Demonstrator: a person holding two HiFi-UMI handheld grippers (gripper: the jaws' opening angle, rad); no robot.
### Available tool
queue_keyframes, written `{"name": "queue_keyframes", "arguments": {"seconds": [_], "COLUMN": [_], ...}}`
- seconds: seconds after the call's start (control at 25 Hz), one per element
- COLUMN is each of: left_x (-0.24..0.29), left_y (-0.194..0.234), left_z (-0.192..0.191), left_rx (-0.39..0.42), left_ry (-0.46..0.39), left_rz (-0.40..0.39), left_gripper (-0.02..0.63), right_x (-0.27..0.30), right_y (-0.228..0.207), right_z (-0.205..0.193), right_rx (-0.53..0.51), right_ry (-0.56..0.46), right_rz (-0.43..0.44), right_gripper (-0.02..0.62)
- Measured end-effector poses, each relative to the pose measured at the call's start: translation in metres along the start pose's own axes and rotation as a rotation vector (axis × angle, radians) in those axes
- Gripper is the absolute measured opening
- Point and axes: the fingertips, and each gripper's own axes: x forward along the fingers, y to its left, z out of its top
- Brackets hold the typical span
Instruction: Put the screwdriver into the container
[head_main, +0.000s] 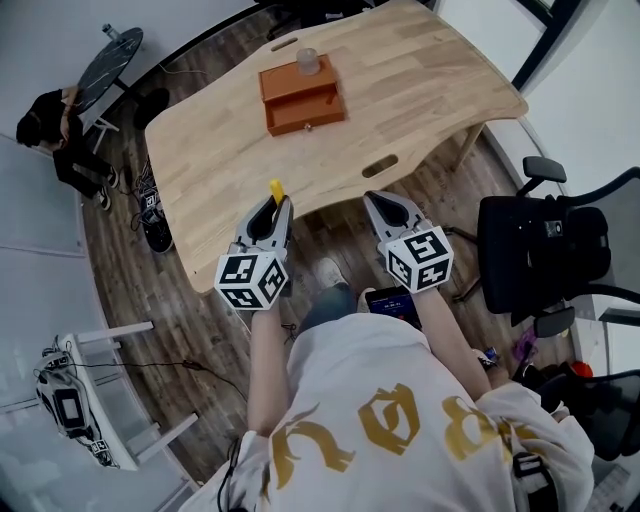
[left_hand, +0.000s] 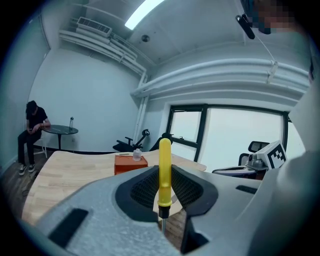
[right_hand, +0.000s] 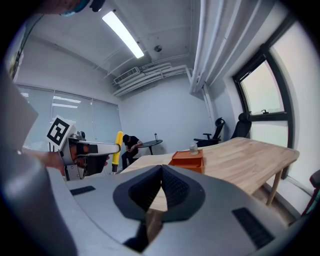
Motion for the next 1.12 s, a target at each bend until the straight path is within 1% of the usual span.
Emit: {"name": "queue_keyframes", "arguments": {"seconds": [0.24, 0.4, 0.56, 0.64, 0.8, 0.88, 1.12], "left_x": [0.018, 0.034, 0.060, 0.077, 0.121, 0.146, 0.216], "left_y": [-0.005, 0.005, 0.015, 0.027, 0.066, 0.084, 0.130], "left_z": [0.001, 0.006, 0.010, 0.010, 0.005, 0.007, 0.019], "left_rx": [0.013, 0.004, -0.001, -0.014, -0.067, -0.088, -0.116], "left_ry": [0.005, -0.005, -0.013, -0.008, 0.023, 0.029, 0.067], "left_rz": [-0.019, -0.022, -0.026, -0.021, -0.003, -0.010, -0.032], "left_gripper": [0.077, 0.077, 0.077, 0.077, 0.077, 0.077, 0.077], "right_x": [0.002, 0.014, 0.036, 0.054, 0.104, 0.129, 0.196], "right_y": [-0.023, -0.032, -0.053, -0.062, -0.079, -0.091, -0.134], "right_z": [0.003, 0.007, 0.011, 0.012, 0.011, 0.013, 0.029], "right_rx": [0.016, 0.001, -0.005, -0.006, -0.014, -0.020, -0.005], "right_ry": [-0.009, -0.004, 0.006, 0.018, 0.072, 0.098, 0.138], "right_rz": [-0.031, -0.035, -0.038, -0.034, -0.013, -0.009, -0.032], "right_gripper": [0.011, 0.011, 0.011, 0.012, 0.011, 0.011, 0.011]}}
